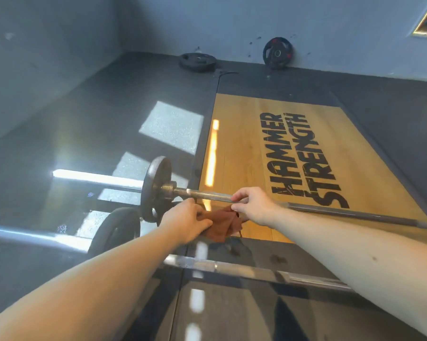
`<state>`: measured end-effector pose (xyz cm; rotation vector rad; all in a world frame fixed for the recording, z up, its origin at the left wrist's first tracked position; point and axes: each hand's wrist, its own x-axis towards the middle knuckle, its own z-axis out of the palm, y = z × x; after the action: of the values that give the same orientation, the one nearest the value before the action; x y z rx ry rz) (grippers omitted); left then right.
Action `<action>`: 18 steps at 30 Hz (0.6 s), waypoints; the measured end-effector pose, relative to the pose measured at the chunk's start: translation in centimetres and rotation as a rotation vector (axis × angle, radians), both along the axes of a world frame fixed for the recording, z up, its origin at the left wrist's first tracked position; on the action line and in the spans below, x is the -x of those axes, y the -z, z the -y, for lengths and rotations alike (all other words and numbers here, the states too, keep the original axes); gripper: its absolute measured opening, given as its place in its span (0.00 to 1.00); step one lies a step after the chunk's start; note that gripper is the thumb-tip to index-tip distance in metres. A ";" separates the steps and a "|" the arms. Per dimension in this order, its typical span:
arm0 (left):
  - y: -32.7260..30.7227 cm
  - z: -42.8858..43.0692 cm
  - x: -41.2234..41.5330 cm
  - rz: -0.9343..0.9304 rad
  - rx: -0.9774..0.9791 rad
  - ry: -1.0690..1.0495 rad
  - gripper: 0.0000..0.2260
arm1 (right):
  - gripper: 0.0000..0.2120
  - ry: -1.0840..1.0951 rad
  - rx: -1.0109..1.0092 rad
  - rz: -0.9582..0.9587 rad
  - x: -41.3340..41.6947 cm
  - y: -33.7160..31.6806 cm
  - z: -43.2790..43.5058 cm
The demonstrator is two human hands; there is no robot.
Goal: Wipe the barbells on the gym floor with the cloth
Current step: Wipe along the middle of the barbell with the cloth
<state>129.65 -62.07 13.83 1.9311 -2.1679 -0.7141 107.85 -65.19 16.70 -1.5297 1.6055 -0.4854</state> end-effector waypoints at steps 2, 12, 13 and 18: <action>1.4 1.7 -0.3 0.151 0.148 -0.058 0.15 | 0.07 -0.014 0.016 -0.120 2.1 2.8 1.7; 9.3 11.4 0.2 0.227 0.327 -0.147 0.19 | 0.21 -0.164 0.315 -0.353 7.1 12.9 8.8; 10.2 11.4 0.7 0.209 0.286 -0.085 0.23 | 0.22 -0.229 0.340 -0.386 7.1 13.4 9.3; 12.5 12.5 1.5 0.315 0.374 0.032 0.24 | 0.24 -0.367 0.351 -0.432 5.8 16.1 10.7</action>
<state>128.15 -74.58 1.31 1.9076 -2.3010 0.0051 102.06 -75.91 0.58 -2.2639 1.5488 -0.2466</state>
